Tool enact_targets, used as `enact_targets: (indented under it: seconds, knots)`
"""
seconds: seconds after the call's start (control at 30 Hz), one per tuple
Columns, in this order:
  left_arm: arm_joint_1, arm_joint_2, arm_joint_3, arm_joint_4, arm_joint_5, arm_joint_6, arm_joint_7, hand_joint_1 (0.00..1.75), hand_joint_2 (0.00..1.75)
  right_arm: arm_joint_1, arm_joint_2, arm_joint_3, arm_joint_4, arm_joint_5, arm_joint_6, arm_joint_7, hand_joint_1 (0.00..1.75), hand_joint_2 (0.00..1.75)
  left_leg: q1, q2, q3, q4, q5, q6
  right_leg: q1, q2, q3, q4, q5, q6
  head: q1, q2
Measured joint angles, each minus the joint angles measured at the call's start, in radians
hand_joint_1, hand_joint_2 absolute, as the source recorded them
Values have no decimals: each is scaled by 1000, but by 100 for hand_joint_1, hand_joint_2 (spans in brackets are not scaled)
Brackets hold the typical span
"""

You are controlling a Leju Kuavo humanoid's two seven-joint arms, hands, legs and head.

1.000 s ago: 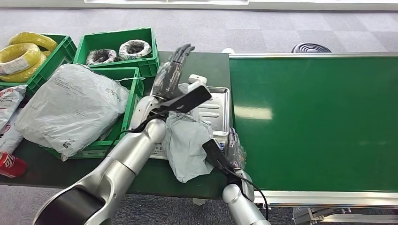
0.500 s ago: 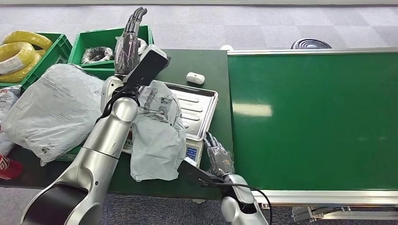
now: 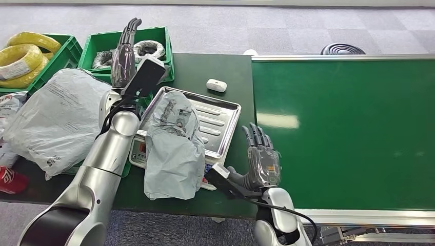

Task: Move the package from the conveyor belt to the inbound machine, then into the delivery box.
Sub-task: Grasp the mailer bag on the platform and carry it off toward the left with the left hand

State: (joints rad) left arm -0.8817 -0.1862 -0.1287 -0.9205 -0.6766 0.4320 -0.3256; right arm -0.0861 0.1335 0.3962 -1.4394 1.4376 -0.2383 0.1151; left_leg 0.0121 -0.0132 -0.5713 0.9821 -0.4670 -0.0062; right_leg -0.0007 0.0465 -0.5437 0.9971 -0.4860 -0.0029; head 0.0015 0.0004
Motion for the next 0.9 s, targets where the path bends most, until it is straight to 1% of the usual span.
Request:
enact_targets:
  seconds: [0.17,0.33,0.5,0.6,0.67,0.73,0.77,0.83,0.9]
  knots:
    - [12,13,21,0,10,9,0,0,175,27,-1,-58,-75,51,-18,79,0,175,0,0,0,0,0,0,0,0,0,0,0,0,0,0]
    - [26,22,36,0,13,14,0,0,175,61,-2,-122,-124,42,-51,121,0,175,0,-1,0,0,0,0,0,-1,0,0,0,0,0,0]
    - [48,33,49,0,4,15,2,0,175,96,-8,-226,-155,31,-128,150,0,175,0,-1,0,0,0,0,0,-1,0,0,0,0,0,0]
    - [59,40,54,0,-5,17,6,0,175,122,-10,-285,-179,60,-145,173,0,175,0,-2,0,0,0,0,0,-2,0,0,0,0,0,0]
    - [63,45,57,0,-6,17,6,0,175,139,-10,-317,-196,50,-159,169,0,175,0,-2,0,0,0,0,0,-2,0,0,0,0,0,0]
    - [66,48,59,0,-5,17,0,0,175,149,-10,-335,-205,-22,-197,125,0,175,0,-2,0,0,0,0,0,-2,0,0,0,0,0,0]
    - [67,48,59,0,-3,17,-6,0,175,152,-10,-341,-206,-93,-229,77,0,175,0,-2,0,0,0,0,0,-2,0,0,0,0,0,0]
    - [69,48,59,3,5,17,-21,0,175,151,-10,-351,-205,-276,-303,-60,0,175,0,-2,0,0,0,0,0,-2,0,0,0,0,0,0]
    - [69,46,59,12,16,20,-39,0,175,148,-7,-361,-201,-523,-372,-248,0,175,0,-3,0,0,0,0,0,-2,0,0,0,0,0,0]
